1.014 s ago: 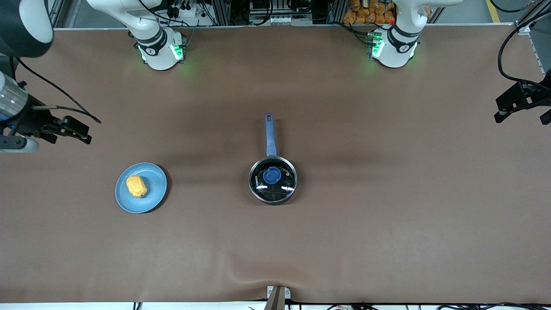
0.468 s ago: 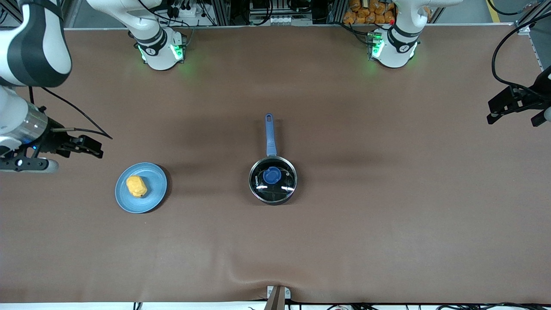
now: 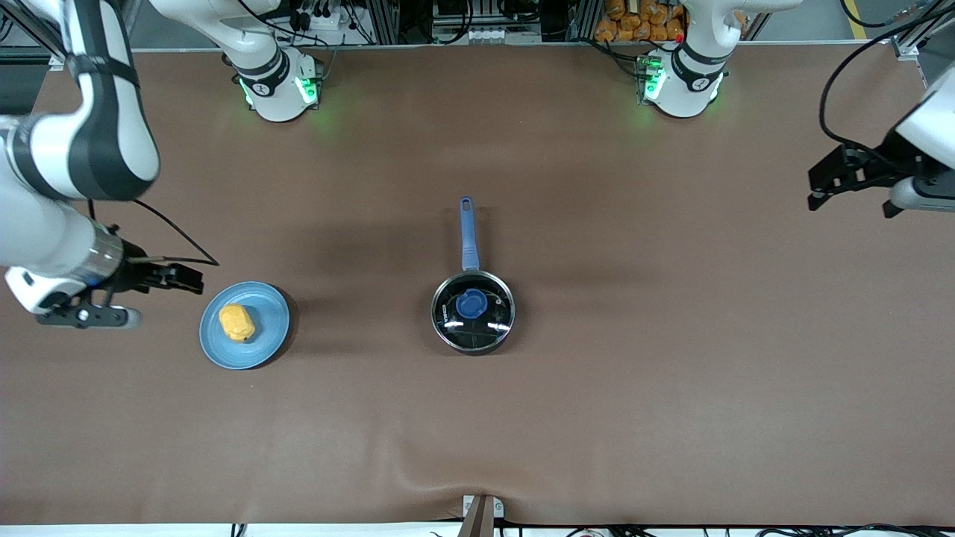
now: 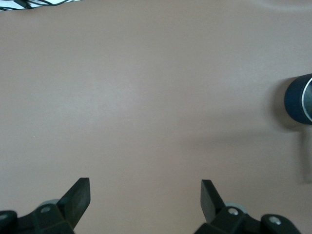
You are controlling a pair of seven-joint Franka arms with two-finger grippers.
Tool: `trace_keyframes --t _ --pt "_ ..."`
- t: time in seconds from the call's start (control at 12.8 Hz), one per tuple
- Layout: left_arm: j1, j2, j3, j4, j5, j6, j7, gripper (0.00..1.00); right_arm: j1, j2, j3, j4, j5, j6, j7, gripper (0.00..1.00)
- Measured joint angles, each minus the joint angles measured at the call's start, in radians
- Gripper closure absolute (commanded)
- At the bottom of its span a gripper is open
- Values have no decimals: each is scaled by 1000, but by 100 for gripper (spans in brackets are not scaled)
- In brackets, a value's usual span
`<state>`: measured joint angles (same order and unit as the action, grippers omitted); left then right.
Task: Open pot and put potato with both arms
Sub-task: 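Reach the right gripper to the potato while the left gripper approaches the lid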
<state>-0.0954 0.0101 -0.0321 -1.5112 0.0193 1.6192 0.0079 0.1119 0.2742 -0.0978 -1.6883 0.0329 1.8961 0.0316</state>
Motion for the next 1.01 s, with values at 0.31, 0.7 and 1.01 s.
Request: trace_keyframes --t 0.31,0.7,1.01 --pt "-5 3 -122 -5 -2 0 -162 0 29 100 2 -1 0 91 -53 0" --pt "-122 109 -228 -20 -10 106 -468 0 55 207 3 -16 0 208 -128 0" --pt "-286 294 -219 -6 -10 308 -741 0 49 244 -8 -147 0 440 -293 0"
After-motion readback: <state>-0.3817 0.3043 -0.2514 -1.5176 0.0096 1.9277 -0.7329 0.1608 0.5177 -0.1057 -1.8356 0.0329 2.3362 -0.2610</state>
